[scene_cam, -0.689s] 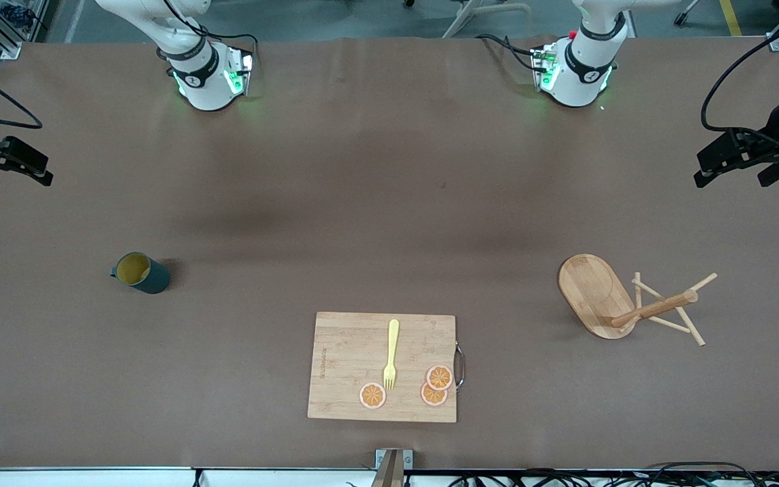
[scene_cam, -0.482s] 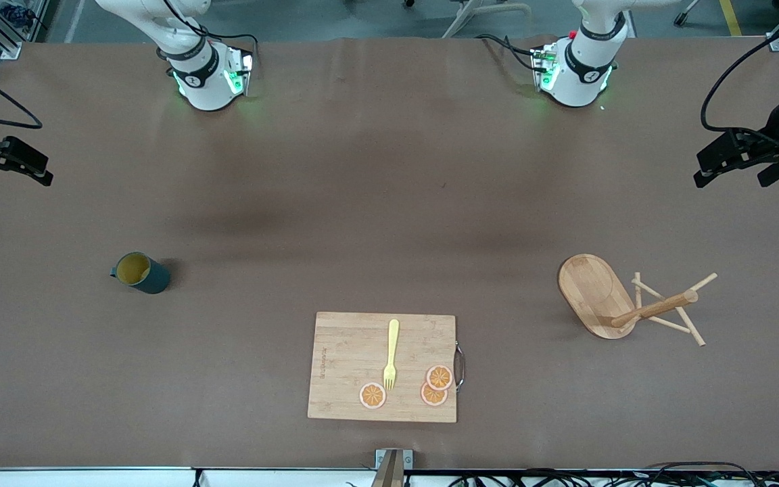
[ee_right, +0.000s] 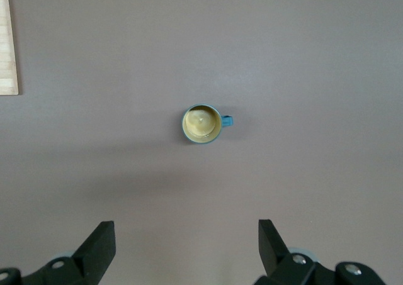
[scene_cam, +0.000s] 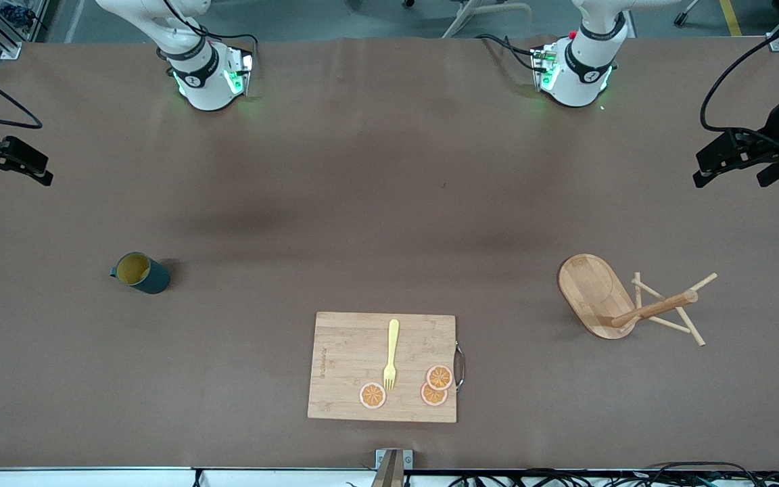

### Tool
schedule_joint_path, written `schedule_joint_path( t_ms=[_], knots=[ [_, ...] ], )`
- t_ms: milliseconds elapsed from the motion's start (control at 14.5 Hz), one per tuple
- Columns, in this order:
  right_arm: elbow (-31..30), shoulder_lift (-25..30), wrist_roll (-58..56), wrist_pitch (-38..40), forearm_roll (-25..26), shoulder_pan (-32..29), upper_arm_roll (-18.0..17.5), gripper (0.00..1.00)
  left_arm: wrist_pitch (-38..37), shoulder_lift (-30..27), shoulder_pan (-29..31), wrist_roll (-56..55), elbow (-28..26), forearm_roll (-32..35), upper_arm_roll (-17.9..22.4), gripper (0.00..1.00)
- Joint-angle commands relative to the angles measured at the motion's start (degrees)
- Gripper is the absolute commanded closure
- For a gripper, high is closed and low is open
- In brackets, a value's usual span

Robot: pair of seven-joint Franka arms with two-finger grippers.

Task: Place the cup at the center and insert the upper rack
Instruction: 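Reach the right gripper toward the teal mug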

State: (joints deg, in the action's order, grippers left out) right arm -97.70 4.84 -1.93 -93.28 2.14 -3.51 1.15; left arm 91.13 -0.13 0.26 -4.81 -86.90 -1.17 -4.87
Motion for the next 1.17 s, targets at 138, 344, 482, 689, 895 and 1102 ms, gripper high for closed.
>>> schedule_joint_path(
  t_ms=[138,344,482,689,895,1102],
  knots=[
    [-0.7,-2.7,-0.1,1.0,-0.1,-0.8,0.2,0.00,-0.2,-0.3,0.3,-0.2,0.2,-0.4,-0.2,0.00],
    [-0.3,-5.9,0.0,1.0,-0.1,-0.5,0.1,0.00,-0.3,-0.4,0.2,-0.2,0.2,-0.3,-0.2,0.00],
    [0.1,-9.0,-0.5,1.3,-0.1,-0.2,0.1,0.00,-0.4,-0.8,0.3,0.0,0.2,-0.3,-0.1,0.00],
    [0.1,-13.0,-0.2,0.3,-0.8,-0.4,0.0,0.00,-0.5,-0.8,0.3,0.0,0.2,-0.2,-0.2,0.00],
    [0.5,-17.1,0.1,-1.1,-1.0,0.7,-0.1,0.00,-0.5,-0.8,0.3,-0.1,0.2,-0.2,-0.3,0.00],
    [-0.2,-20.9,-0.4,-4.1,-1.0,-0.2,-0.1,0.00,-0.5,-0.8,0.3,-0.2,0.2,-0.2,-0.3,0.00]
  ],
)
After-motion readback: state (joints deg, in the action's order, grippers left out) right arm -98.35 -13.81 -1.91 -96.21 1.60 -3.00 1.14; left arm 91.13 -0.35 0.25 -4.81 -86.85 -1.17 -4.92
